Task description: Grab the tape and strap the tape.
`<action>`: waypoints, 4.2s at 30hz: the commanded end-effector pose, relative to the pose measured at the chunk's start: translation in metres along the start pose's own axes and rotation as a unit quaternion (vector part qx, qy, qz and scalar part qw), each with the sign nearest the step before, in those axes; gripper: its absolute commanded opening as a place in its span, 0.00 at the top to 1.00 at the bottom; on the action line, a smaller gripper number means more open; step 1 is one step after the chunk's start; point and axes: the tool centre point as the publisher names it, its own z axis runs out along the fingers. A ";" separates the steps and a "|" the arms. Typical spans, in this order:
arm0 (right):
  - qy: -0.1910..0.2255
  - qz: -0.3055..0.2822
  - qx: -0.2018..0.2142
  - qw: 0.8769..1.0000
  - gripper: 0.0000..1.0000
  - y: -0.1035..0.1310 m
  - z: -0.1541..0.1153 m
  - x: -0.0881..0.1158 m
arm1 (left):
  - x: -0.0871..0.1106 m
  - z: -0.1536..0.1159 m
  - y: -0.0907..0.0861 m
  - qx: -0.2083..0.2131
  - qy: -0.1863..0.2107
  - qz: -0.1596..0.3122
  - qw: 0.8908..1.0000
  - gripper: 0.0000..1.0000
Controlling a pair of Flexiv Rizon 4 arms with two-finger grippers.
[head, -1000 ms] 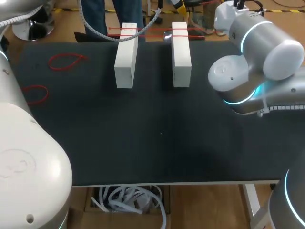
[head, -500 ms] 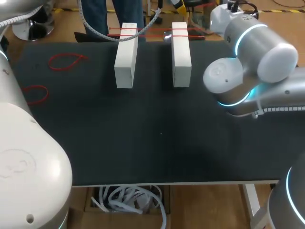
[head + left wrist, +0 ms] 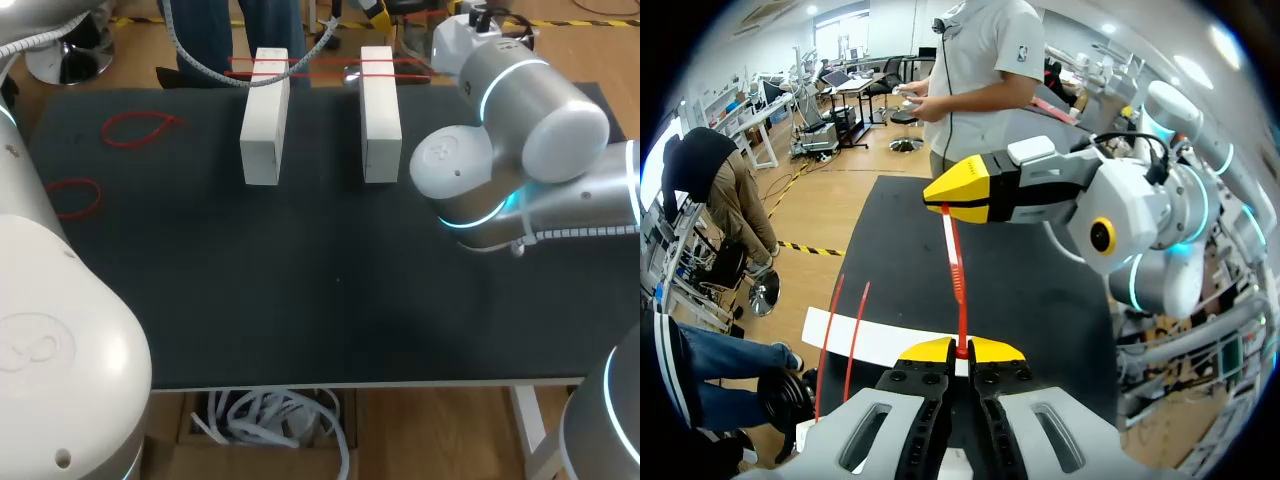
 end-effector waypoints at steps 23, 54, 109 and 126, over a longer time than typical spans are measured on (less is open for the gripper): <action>-0.002 0.001 0.033 0.999 1.00 0.017 -0.001 0.004 | -0.001 -0.001 -0.001 -0.002 0.001 -0.001 1.000 1.00; 0.002 0.001 0.024 1.000 1.00 0.033 0.001 0.008 | -0.001 -0.001 -0.001 -0.002 0.001 -0.001 1.000 1.00; 0.022 0.003 -0.033 0.999 1.00 0.057 -0.006 0.015 | -0.001 -0.001 -0.001 -0.002 0.001 -0.001 1.000 1.00; 0.018 0.010 -0.043 0.999 1.00 0.062 -0.003 0.010 | -0.001 -0.001 -0.001 -0.002 0.001 -0.001 1.000 1.00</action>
